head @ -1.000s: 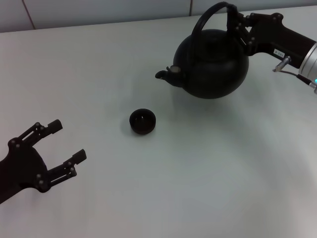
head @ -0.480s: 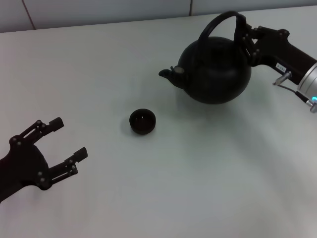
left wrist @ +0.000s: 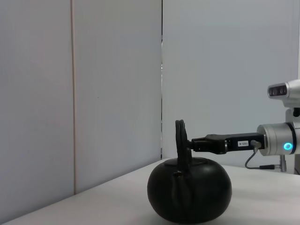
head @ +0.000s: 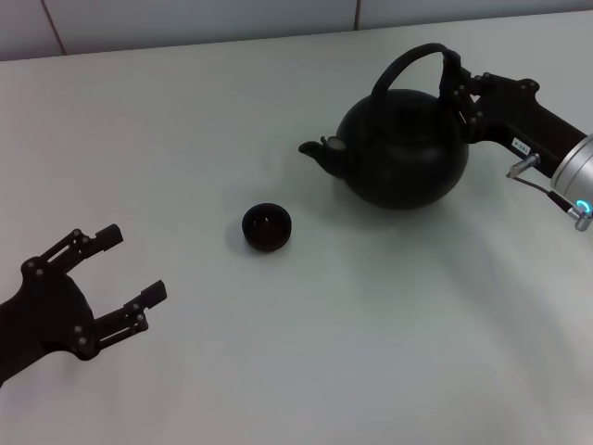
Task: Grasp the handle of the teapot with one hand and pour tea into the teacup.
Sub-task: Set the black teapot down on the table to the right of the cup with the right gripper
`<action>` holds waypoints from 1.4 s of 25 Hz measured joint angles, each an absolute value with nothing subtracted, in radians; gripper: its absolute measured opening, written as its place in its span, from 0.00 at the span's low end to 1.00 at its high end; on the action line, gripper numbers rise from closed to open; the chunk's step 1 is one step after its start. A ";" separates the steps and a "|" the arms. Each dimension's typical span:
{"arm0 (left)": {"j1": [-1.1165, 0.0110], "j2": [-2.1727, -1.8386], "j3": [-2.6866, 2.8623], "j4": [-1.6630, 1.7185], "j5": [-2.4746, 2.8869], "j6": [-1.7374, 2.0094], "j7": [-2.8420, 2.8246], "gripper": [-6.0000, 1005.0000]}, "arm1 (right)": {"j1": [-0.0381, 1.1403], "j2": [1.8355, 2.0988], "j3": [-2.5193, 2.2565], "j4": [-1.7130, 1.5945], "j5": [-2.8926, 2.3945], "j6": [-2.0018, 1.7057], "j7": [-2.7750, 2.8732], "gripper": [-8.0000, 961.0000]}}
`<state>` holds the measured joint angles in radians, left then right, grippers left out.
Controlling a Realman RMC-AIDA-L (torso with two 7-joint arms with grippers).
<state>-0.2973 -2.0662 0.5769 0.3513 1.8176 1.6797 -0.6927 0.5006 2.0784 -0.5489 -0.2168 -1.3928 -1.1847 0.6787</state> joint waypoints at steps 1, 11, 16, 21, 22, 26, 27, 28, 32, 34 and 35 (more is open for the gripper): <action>-0.297 -2.066 0.577 0.351 1.818 1.680 -0.693 0.85 | 0.501 2.078 -0.549 -0.217 -1.393 -1.185 0.679 0.09; -0.295 -2.068 0.577 0.349 1.818 1.680 -0.693 0.85 | 0.499 2.082 -0.548 -0.211 -1.393 -1.182 0.661 0.10; -0.296 -2.068 0.577 0.348 1.817 1.680 -0.694 0.85 | 0.498 2.082 -0.548 -0.203 -1.393 -1.181 0.628 0.13; -0.301 -2.068 0.577 0.338 1.813 1.681 -0.694 0.85 | 0.496 2.080 -0.547 -0.202 -1.392 -1.180 0.627 0.17; -0.301 -2.068 0.577 0.338 1.812 1.681 -0.694 0.85 | 0.495 2.079 -0.547 -0.202 -1.392 -1.180 0.627 0.17; -0.302 -2.068 0.575 0.337 1.812 1.681 -0.695 0.85 | 0.491 2.079 -0.548 -0.202 -1.392 -1.179 0.627 0.20; -0.302 -2.067 0.574 0.337 1.812 1.681 -0.695 0.85 | 0.490 2.080 -0.548 -0.202 -1.392 -1.179 0.627 0.21; -0.302 -2.067 0.573 0.337 1.812 1.682 -0.695 0.85 | 0.489 2.081 -0.548 -0.202 -1.392 -1.179 0.627 0.21; -0.302 -2.066 0.572 0.337 1.811 1.682 -0.695 0.85 | 0.486 2.082 -0.548 -0.202 -1.392 -1.185 0.629 0.45; -0.302 -2.066 0.572 0.337 1.811 1.683 -0.695 0.85 | 0.484 2.082 -0.548 -0.203 -1.392 -1.187 0.629 0.51; -0.302 -2.066 0.573 0.337 1.811 1.684 -0.695 0.85 | 0.478 2.082 -0.548 -0.206 -1.392 -1.191 0.632 0.55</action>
<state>-0.3022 -2.0661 0.5726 0.3374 1.8114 1.6838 -0.6949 0.4779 2.0822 -0.5477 -0.2058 -1.3919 -1.1911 0.6319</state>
